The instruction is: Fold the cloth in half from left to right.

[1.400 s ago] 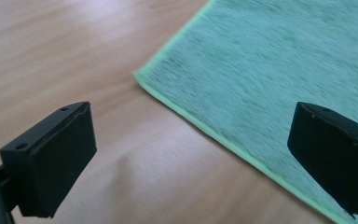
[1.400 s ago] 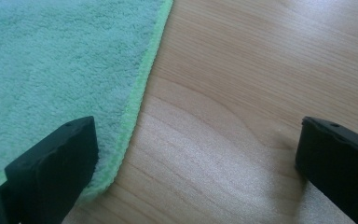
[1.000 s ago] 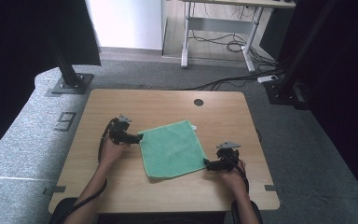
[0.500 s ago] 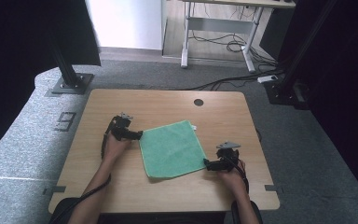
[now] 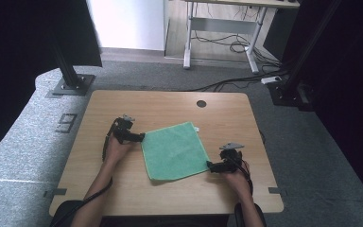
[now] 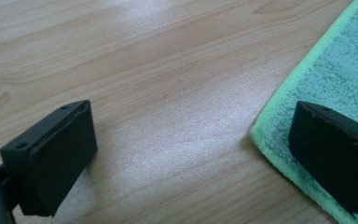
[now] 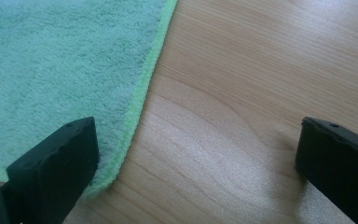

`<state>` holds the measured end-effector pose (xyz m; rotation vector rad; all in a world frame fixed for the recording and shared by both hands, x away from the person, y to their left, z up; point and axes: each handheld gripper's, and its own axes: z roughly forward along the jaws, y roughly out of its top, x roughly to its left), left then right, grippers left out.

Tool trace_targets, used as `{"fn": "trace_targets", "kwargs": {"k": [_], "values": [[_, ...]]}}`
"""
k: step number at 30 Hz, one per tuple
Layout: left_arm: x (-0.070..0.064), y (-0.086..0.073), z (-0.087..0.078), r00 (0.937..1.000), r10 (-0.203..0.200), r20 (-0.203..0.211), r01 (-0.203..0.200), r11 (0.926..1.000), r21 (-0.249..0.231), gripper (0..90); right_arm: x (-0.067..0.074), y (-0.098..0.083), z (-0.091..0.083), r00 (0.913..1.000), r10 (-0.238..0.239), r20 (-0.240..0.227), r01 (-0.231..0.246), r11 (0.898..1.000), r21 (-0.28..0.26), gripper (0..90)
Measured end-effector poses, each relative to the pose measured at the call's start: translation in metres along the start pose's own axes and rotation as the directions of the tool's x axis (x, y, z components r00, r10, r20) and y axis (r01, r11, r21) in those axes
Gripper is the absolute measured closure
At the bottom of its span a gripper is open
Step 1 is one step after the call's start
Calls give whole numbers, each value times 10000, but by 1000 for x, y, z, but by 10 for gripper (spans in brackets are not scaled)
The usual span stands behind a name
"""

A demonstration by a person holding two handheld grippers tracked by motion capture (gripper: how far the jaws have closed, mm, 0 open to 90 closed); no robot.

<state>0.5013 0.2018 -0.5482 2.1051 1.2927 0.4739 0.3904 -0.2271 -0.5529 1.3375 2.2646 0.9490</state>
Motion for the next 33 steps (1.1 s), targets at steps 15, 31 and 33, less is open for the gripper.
{"fn": "trace_targets", "kwargs": {"k": [15,31,33], "values": [[0,0,0,10000,1,-2,-1,10000,-2,13,29,15,-11,9936,-731,-860,737,9973,41,0],[0,0,0,10000,20,-7,-20,10000,9,14,96,32,4,9493,-2143,-2301,2223,9749,92,0],[0,0,0,10000,27,-5,-27,10000,7,15,106,34,6,9387,-2312,-2557,2397,9708,23,0]]}}
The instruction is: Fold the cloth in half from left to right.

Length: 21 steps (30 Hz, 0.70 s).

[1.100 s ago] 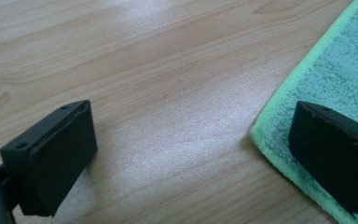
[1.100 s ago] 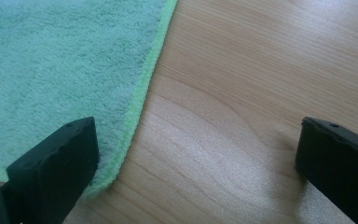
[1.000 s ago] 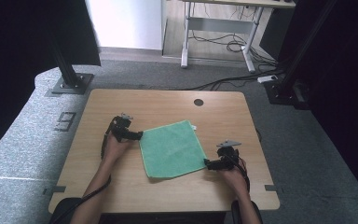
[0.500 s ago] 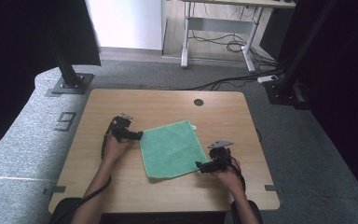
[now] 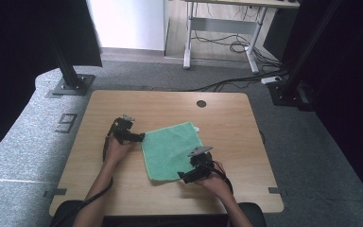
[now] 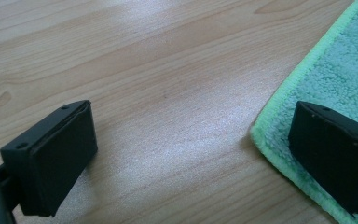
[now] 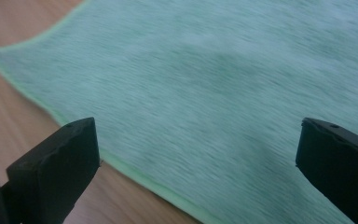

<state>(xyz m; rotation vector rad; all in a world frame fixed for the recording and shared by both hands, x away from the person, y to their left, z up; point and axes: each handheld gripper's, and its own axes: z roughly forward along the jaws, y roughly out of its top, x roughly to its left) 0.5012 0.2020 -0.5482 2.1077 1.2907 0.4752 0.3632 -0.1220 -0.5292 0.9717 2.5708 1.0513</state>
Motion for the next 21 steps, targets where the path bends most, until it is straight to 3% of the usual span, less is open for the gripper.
{"fn": "trace_targets", "kwargs": {"k": [7,12,21], "values": [[0,0,0,10000,-18,1,18,10000,-50,20,25,12,13,9972,-516,-536,527,9984,183,11],[-1,-1,0,10000,13,25,-13,10000,-88,29,50,21,27,9892,-1016,-1059,1053,9940,302,73],[-1,-1,-1,10000,45,50,-45,10000,-87,39,75,31,39,9780,-1509,-1439,1574,9869,352,185]]}}
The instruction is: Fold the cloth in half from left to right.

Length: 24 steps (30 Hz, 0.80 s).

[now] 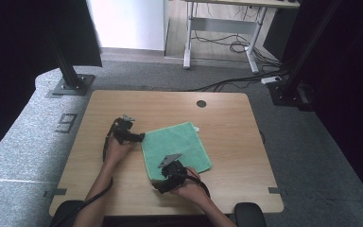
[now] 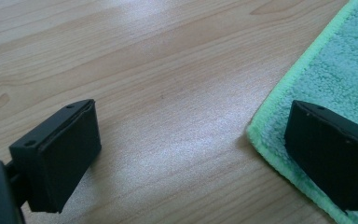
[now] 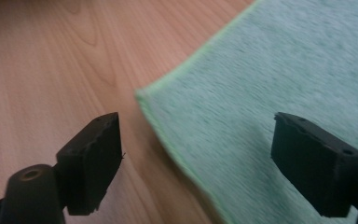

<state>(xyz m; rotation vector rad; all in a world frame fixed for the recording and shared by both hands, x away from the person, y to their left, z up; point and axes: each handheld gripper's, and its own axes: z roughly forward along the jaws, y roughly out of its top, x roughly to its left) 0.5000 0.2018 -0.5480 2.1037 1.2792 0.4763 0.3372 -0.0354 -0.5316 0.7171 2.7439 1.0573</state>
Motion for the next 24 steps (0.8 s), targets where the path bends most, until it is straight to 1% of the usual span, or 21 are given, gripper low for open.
{"fn": "trace_targets", "kwargs": {"k": [3,7,10,11,12,14,15,16,17,18,20,21,22,23,24], "values": [[0,0,0,10000,8,8,-8,10000,9,41,7,5,3,9998,-164,-147,164,9999,-11,252],[0,0,0,10000,9,8,-9,10000,6,42,14,10,5,9989,-399,-264,397,9992,-65,379],[0,0,0,10000,3,8,-3,10000,4,42,19,13,7,9978,-659,-105,659,9978,-5,459],[0,0,0,10000,2,8,-2,10000,1,42,21,14,7,9967,-809,28,809,9967,12,510],[0,0,0,10000,11,11,-11,10000,4,42,21,14,7,9967,-809,28,809,9967,12,510],[0,0,0,10000,10,13,-10,10000,-4,43,23,14,8,9955,-944,109,943,9955,55,588],[0,0,0,10000,18,21,-18,10000,-10,46,24,14,9,9940,-1064,250,1061,9943,129,655],[0,0,0,10000,26,29,-26,10000,-12,46,24,14,9,9940,-1064,250,1061,9943,129,655],[0,0,0,10000,34,40,-34,10000,-12,48,25,14,9,9932,-1098,374,1092,9938,193,733],[0,0,0,10000,34,40,-34,10000,-12,49,25,14,9,9932,-1098,374,1092,9938,193,733],[0,0,-1,9999,73,73,-73,10000,-54,56,25,14,9,9936,-1077,350,1070,9941,200,810],[0,-1,-1,9999,117,109,-116,9999,-94,94,26,14,9,9928,-1134,379,1124,9933,283,847],[-1,-2,-3,9994,260,223,-253,9992,-301,150,25,14,10,9931,-1109,378,1098,9934,318,853],[-1,-2,-3,9994,260,223,-253,9992,-301,195,25,14,10,9931,-1109,378,1098,9934,318,853],[-3,-3,-4,9991,317,273,-307,9989,-356,195,25,14,11,9934,-1081,371,1068,9937,338,858]]}}
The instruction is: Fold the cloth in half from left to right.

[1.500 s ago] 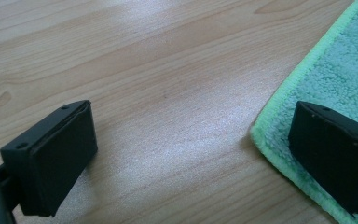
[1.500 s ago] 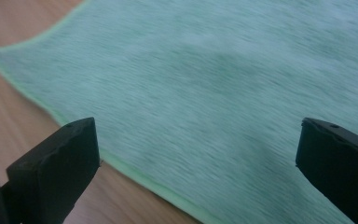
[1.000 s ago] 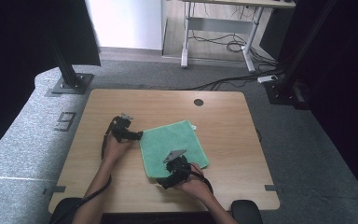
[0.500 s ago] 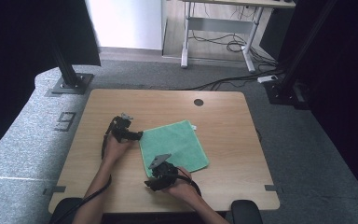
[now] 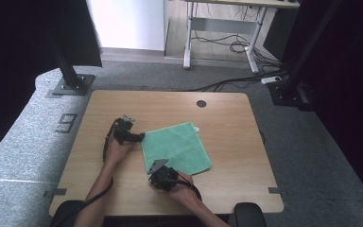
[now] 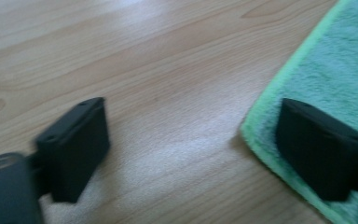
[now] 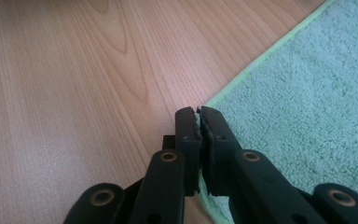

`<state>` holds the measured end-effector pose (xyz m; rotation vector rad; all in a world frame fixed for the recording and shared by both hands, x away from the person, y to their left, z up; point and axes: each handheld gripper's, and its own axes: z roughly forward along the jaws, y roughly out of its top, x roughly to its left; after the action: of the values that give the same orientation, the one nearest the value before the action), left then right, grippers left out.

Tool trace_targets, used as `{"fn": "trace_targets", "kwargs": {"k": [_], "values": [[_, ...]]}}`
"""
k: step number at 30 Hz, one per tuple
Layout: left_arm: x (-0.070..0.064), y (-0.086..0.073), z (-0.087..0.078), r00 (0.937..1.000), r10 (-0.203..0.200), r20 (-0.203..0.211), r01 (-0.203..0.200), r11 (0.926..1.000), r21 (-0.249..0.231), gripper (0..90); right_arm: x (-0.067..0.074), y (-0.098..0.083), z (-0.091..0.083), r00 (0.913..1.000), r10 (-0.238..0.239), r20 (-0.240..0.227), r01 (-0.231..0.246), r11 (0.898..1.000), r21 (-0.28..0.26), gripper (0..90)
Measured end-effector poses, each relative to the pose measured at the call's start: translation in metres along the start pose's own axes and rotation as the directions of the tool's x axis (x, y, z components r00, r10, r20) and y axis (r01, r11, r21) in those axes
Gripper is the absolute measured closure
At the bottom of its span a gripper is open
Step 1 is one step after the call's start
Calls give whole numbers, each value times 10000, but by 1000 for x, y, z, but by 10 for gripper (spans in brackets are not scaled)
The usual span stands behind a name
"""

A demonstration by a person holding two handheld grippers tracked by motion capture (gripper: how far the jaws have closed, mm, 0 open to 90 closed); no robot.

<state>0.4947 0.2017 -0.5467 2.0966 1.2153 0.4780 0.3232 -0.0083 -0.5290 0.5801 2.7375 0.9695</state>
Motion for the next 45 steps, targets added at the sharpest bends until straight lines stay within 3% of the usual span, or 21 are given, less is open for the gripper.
{"fn": "trace_targets", "kwargs": {"k": [2,3,4,6,7,8,16,24,27,36,45], "values": [[-2,-1,-2,9998,138,148,-136,9999,-106,264,-1,-1,2,10000,39,-45,-38,9999,94,861],[-4,-3,-4,9990,286,336,-279,9994,-226,370,-1,-1,4,9999,120,-95,-119,9999,49,861],[-4,-3,-4,9990,286,336,-279,9994,-226,417,-1,-1,4,9999,120,-95,-119,9999,49,861],[-5,-4,-5,9978,423,519,-407,9987,-304,467,-1,0,5,9999,84,-87,-84,9999,62,862],[-5,-4,-6,9973,460,581,-442,9985,-321,566,0,1,6,9999,73,-86,-73,10000,36,861],[-6,-5,-6,9968,497,618,-477,9983,-338,566,0,1,6,9999,73,-86,-73,10000,36,861],[-7,-8,-9,9928,384,1135,-347,9988,-342,856,1,4,9,9999,68,-155,-70,9999,-93,861],[-2,-9,-13,9915,-338,1257,363,9992,-172,885,2,7,11,9992,97,-383,-98,9999,-35,863],[-1,-6,-17,9928,-337,1154,342,9994,-26,886,2,9,9,9989,71,-465,-75,9999,-86,864],[-5,17,-31,9885,-405,1459,467,9981,-398,883,-7,9,-18,9988,328,-372,-358,9959,-828,865],[-20,39,-27,9852,-235,1698,350,9973,-646,883,-31,-13,-48,9938,1105,76,-1086,9854,-1312,865]]}}
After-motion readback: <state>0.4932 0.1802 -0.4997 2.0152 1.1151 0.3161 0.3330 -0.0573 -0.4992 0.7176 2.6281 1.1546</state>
